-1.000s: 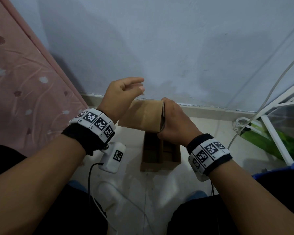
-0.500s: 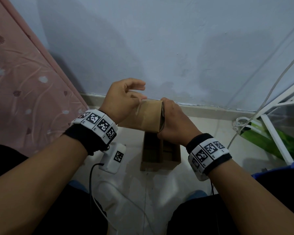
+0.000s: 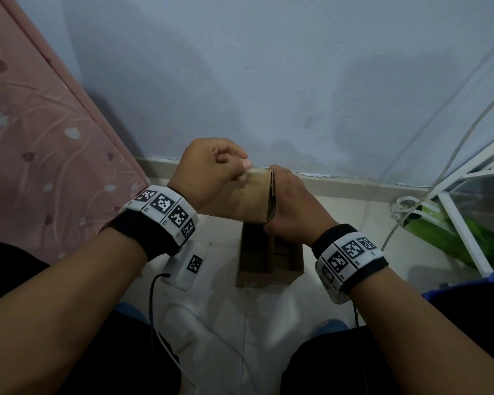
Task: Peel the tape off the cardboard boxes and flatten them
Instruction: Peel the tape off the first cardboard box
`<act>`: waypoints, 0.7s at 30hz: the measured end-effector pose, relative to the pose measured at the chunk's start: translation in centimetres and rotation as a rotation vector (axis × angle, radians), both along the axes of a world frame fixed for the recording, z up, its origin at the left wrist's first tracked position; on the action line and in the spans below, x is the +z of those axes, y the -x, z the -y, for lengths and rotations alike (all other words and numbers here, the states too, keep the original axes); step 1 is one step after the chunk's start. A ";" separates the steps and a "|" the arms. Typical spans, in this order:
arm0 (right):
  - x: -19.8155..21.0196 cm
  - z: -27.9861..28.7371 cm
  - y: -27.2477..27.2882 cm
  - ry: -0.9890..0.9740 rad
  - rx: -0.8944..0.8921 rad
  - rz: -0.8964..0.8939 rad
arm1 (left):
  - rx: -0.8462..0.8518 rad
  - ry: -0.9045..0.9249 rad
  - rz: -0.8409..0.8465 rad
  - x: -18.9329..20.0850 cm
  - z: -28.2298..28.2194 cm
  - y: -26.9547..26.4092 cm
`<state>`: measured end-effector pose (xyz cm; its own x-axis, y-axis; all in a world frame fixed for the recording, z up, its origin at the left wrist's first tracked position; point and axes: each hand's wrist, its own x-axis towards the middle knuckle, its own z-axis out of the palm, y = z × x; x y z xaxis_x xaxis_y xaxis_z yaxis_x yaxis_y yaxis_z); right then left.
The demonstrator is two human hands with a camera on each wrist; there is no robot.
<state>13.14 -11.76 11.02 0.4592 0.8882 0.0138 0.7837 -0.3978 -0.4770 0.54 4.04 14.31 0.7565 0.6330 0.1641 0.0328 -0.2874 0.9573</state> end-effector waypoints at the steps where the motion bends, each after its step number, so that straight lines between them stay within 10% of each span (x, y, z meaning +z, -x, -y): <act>1: 0.0 0.0 0.0 0.002 0.003 0.001 | -0.003 -0.033 -0.011 -0.1 0.1 0.0; 21: -0.5 -0.1 -0.3 0.027 -0.027 0.053 | 0.079 -0.288 -0.109 -0.1 0.3 -0.3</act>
<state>13.43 -11.67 10.55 0.4819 0.8761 0.0146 0.7965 -0.4310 -0.4241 0.85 3.79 14.22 0.7301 0.6294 0.2661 0.1634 -0.5388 0.8264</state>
